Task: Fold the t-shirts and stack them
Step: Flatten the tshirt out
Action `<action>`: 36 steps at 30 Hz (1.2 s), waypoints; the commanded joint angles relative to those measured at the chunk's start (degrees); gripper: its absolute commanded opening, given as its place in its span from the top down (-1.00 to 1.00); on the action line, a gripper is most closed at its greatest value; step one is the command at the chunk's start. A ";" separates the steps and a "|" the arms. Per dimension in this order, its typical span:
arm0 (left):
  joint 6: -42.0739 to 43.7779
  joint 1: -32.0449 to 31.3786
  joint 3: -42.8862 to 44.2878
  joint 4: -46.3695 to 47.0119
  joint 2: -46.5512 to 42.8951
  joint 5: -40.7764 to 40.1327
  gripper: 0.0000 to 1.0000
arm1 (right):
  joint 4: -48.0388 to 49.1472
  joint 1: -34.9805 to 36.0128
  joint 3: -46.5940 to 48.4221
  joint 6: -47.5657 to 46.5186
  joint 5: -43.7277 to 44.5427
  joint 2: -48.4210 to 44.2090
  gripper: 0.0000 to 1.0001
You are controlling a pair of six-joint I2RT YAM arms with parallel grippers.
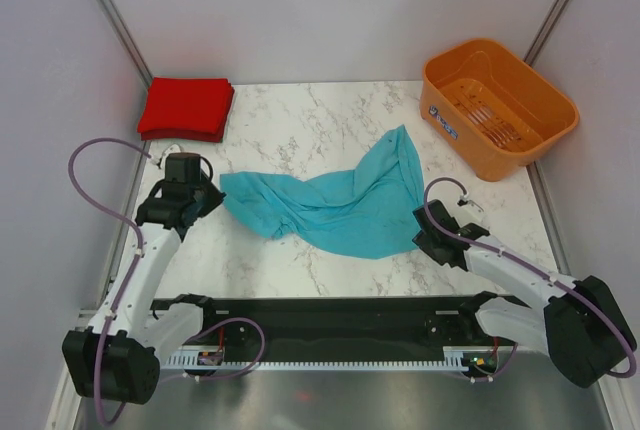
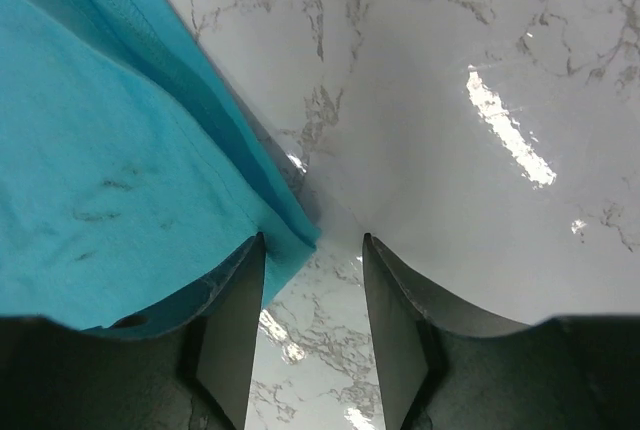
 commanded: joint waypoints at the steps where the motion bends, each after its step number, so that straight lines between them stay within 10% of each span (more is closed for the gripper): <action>1: 3.21 0.15 4.91 -3.01 -2.74 -5.47 0.95 | 3.48 0.03 -0.57 0.62 2.95 1.67 -0.03; 8: 3.92 0.15 8.08 -5.13 -5.12 -7.06 0.95 | 6.64 0.03 -1.45 0.00 4.27 3.26 0.14; 10: 4.27 0.15 8.70 -5.39 -5.47 -7.06 0.95 | 7.34 -0.05 -1.36 -0.61 4.88 4.14 0.37; 12: 4.54 0.15 9.93 -5.74 -5.91 -7.15 0.95 | 7.44 0.03 -0.23 -1.49 6.11 4.76 1.00; 36: 4.19 0.15 23.13 -11.46 -8.72 -1.80 0.95 | -10.14 -0.14 20.88 -18.20 9.11 -13.27 1.00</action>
